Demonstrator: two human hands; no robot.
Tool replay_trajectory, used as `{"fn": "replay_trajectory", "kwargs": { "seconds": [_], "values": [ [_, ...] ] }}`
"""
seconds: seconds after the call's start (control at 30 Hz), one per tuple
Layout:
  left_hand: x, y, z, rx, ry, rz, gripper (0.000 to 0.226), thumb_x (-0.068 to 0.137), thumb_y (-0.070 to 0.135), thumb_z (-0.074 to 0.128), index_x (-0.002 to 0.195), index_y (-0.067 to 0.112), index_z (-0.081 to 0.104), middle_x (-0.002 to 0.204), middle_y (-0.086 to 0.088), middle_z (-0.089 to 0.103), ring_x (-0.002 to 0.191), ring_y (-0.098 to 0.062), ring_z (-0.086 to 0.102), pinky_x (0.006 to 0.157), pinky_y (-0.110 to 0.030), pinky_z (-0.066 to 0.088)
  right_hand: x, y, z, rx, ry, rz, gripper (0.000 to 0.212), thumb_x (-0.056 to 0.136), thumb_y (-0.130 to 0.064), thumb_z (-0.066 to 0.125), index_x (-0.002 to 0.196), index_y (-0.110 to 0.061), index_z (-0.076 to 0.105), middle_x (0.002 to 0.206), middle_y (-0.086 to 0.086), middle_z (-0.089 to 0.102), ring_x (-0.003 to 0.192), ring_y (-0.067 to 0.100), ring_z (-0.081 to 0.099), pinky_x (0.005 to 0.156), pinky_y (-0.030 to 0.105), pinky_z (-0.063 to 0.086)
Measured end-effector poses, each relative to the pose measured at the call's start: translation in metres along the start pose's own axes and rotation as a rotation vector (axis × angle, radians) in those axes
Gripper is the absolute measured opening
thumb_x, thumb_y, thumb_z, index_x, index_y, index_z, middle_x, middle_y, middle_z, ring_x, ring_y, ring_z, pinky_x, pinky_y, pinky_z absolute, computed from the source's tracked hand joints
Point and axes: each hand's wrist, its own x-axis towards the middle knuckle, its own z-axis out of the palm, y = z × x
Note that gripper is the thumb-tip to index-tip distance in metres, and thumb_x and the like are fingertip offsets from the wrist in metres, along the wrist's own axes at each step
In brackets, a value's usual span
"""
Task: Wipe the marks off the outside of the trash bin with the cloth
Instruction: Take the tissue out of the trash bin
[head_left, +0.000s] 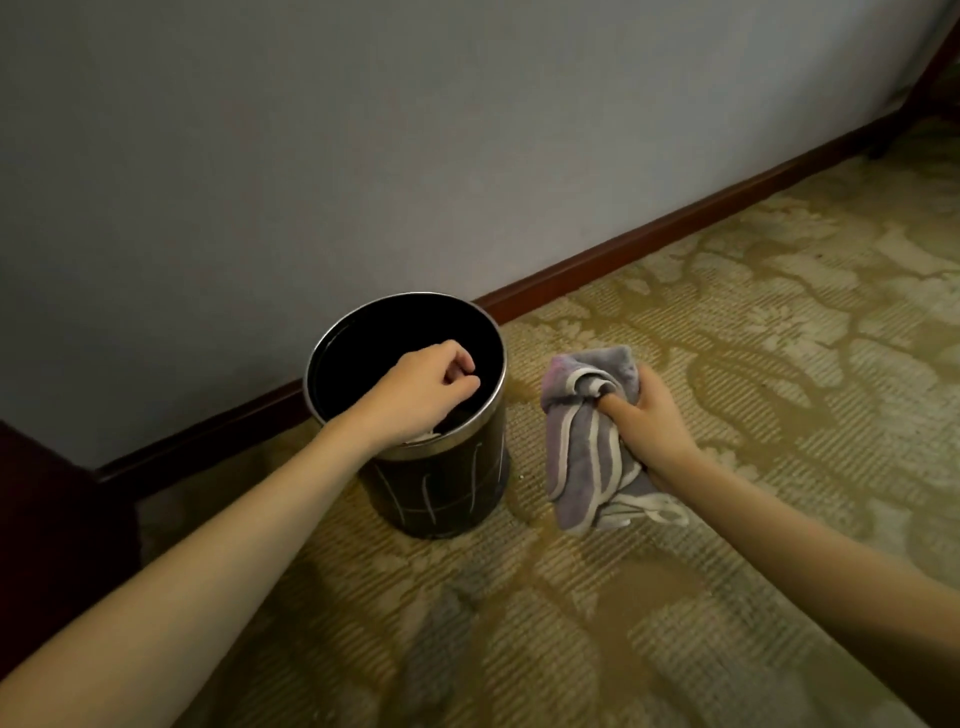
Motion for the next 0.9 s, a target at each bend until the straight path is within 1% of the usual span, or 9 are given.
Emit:
{"fn": "replay_trajectory", "kwargs": {
  "seconds": [0.07,0.17,0.23,0.3,0.43,0.5,0.73,0.83,0.9],
  "values": [
    [-0.010,-0.007,-0.005,0.047,-0.059,0.018,0.021,0.093,0.033,0.056,0.112,0.026,0.058,0.097,0.013,0.060,0.087,-0.003,0.059,0.075,-0.023,0.051,0.003,0.000,0.004,-0.003,-0.023,-0.012,0.026,0.091,-0.011,0.054,0.117,-0.014,0.052,0.111,0.011,0.061,0.101,0.030,0.061,0.087,0.055,0.051],
    [-0.031,-0.020,-0.010,0.076,-0.095,0.052,0.021,0.093,0.035,0.055,0.113,0.030,0.057,0.101,0.016,0.058,0.094,0.000,0.057,0.076,-0.018,0.046,0.006,0.003,0.015,0.027,-0.062,-0.007,0.023,0.092,-0.008,0.054,0.114,-0.017,0.052,0.108,0.009,0.062,0.098,0.029,0.063,0.086,0.053,0.052],
    [-0.045,-0.028,-0.016,0.115,-0.095,0.085,0.024,0.093,0.038,0.053,0.115,0.029,0.058,0.105,0.015,0.058,0.097,0.002,0.054,0.081,-0.020,0.046,0.005,0.006,0.024,0.049,-0.100,0.020,0.023,0.092,-0.008,0.054,0.112,-0.018,0.052,0.109,0.010,0.063,0.099,0.028,0.063,0.087,0.055,0.051],
    [-0.054,-0.032,-0.023,0.175,-0.100,0.107,0.029,0.092,0.042,0.053,0.117,0.028,0.058,0.108,0.014,0.056,0.101,0.002,0.051,0.085,-0.023,0.045,0.004,0.010,0.032,0.057,-0.112,0.035,0.021,0.091,-0.008,0.056,0.110,-0.016,0.053,0.108,0.012,0.063,0.099,0.028,0.063,0.089,0.055,0.050],
    [-0.057,-0.037,-0.029,0.445,-0.161,0.213,0.038,0.091,0.049,0.050,0.124,0.030,0.054,0.115,0.018,0.052,0.108,0.002,0.045,0.091,-0.022,0.037,0.009,0.015,0.039,0.080,-0.092,0.069,0.020,0.091,-0.012,0.057,0.111,-0.013,0.052,0.109,0.013,0.061,0.101,0.030,0.061,0.090,0.055,0.049],
    [-0.055,-0.037,-0.023,0.506,-0.162,0.263,0.037,0.093,0.048,0.048,0.124,0.030,0.053,0.116,0.017,0.052,0.108,0.001,0.045,0.091,-0.021,0.035,0.013,0.015,0.039,0.117,-0.066,0.095,0.020,0.091,-0.014,0.056,0.111,-0.014,0.052,0.110,0.013,0.061,0.101,0.030,0.061,0.089,0.055,0.050],
    [-0.044,-0.030,-0.005,0.525,-0.108,0.326,0.025,0.097,0.038,0.045,0.114,0.027,0.059,0.108,0.013,0.059,0.100,-0.004,0.054,0.085,-0.023,0.041,0.020,0.017,0.042,0.190,0.016,0.122,0.020,0.089,-0.012,0.056,0.108,-0.007,0.058,0.104,0.018,0.065,0.094,0.031,0.065,0.085,0.053,0.053],
    [-0.052,-0.032,0.000,0.412,-0.053,0.277,0.026,0.097,0.034,0.047,0.115,0.022,0.061,0.105,0.010,0.060,0.096,-0.005,0.056,0.081,-0.026,0.048,0.021,0.020,0.043,0.207,0.007,0.137,0.020,0.089,-0.012,0.055,0.108,-0.006,0.059,0.103,0.020,0.066,0.094,0.033,0.065,0.083,0.051,0.054],
    [-0.056,-0.031,0.007,0.322,-0.009,0.221,0.027,0.097,0.030,0.048,0.118,0.019,0.062,0.105,0.008,0.060,0.097,-0.006,0.056,0.082,-0.027,0.049,0.022,0.020,0.044,0.205,0.018,0.148,0.021,0.089,-0.012,0.056,0.107,-0.003,0.058,0.103,0.023,0.065,0.094,0.035,0.065,0.083,0.052,0.053]
  ]
}}
